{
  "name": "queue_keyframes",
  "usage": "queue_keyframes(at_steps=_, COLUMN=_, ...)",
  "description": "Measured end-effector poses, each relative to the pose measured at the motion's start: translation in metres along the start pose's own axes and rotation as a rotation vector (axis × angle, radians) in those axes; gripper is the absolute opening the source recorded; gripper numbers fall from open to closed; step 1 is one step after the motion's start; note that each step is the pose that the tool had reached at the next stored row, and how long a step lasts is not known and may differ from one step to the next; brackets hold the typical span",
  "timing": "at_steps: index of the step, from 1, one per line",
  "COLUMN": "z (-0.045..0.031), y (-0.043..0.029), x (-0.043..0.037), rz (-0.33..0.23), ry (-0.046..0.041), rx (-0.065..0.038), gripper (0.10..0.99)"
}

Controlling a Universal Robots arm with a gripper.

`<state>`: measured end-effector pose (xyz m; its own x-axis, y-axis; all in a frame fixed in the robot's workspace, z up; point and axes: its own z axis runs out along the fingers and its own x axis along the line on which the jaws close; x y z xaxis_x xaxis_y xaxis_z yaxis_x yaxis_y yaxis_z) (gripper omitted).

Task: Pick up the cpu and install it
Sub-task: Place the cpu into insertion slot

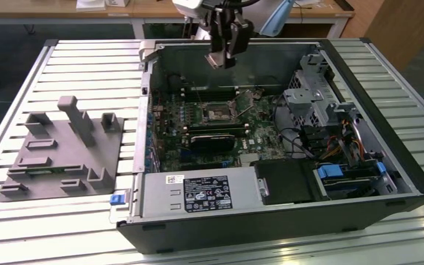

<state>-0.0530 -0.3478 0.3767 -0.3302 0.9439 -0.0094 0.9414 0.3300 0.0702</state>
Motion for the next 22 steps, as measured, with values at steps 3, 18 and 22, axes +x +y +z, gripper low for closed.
queue_keyframes(at_steps=3, z=0.0008, y=-0.0001, x=0.0001, rz=0.045, ry=-0.0031, rx=0.000, gripper=0.541)
queue_keyframes(at_steps=18, z=0.0091, y=-0.0005, x=0.0013, rz=0.244, ry=-0.0175, rx=0.003, gripper=0.541)
queue_keyframes(at_steps=22, z=0.0139, y=0.0010, x=0.0063, rz=0.258, ry=-0.0188, rx=0.003, gripper=0.541)
